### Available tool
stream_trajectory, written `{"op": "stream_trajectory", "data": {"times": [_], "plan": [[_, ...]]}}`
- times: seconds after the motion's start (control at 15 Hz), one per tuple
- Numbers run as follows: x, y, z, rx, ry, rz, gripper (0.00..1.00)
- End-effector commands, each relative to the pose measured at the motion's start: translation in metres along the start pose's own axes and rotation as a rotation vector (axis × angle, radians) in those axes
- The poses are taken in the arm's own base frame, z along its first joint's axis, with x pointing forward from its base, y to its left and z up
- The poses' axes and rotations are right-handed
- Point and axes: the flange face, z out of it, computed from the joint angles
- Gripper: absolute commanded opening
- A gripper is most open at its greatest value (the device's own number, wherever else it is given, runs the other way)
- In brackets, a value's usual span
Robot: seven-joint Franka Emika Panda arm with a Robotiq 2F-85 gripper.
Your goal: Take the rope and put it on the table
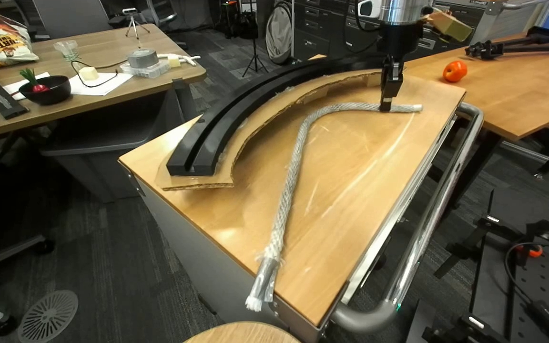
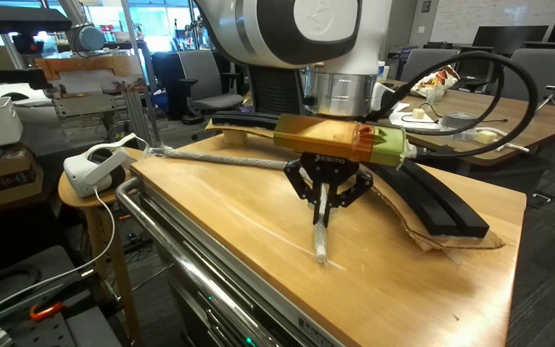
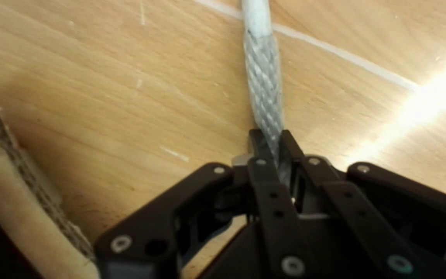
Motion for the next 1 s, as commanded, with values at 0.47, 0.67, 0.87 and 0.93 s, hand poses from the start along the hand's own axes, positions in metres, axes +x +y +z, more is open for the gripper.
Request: {"op": "stream_trajectory", "data": {"times": [0.47, 0.67, 0.87, 0.93], "plan": [[-0.079, 0.005, -0.069, -0.095, 0.217, -0.045, 0.73], [-0.132, 0.012, -0.105, -0.107, 0.360, -0.081, 0.97], [-0.139, 0.029, -0.107, -0.089, 0.370, -0.052, 0.94], [-0.158, 0.030, -0.116, -0.094, 0.411, -0.054, 1.00]]}}
